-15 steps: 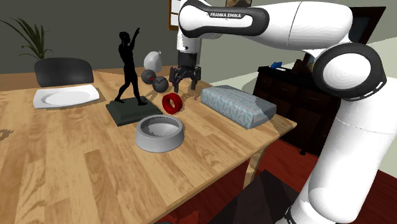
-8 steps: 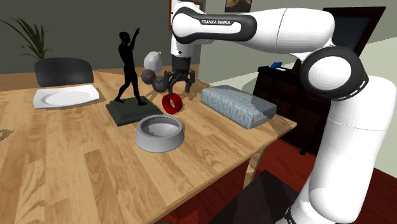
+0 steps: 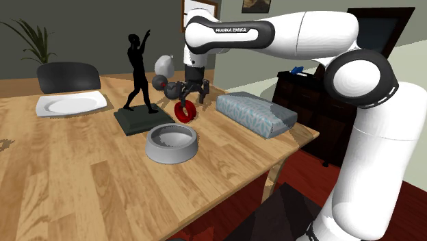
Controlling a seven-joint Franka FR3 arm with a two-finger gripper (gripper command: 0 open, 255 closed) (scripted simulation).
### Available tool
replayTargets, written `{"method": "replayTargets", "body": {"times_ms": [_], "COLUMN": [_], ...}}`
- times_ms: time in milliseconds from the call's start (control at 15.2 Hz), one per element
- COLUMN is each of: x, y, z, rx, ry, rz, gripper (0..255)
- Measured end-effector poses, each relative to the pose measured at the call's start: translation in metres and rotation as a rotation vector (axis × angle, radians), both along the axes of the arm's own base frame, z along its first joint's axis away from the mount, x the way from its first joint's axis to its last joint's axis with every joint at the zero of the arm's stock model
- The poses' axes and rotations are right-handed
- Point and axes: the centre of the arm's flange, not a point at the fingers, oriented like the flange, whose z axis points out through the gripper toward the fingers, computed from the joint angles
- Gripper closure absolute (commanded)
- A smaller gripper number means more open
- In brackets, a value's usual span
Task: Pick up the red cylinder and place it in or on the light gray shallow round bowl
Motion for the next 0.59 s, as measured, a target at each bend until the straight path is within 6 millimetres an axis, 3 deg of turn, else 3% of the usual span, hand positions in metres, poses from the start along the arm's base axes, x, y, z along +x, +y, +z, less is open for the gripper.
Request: {"method": "replayTargets", "body": {"times_ms": [66,132,594], "x": [0.0000,0.0000,-0.0001], "y": [0.0000,0.0000,0.0001], "z": [0.0000,0.0000,0.0004], "rx": [0.000,0.000,0.000], "ry": [0.000,0.000,-0.001], "rz": [0.000,0.000,0.000], "gripper": [0,255,255]}}
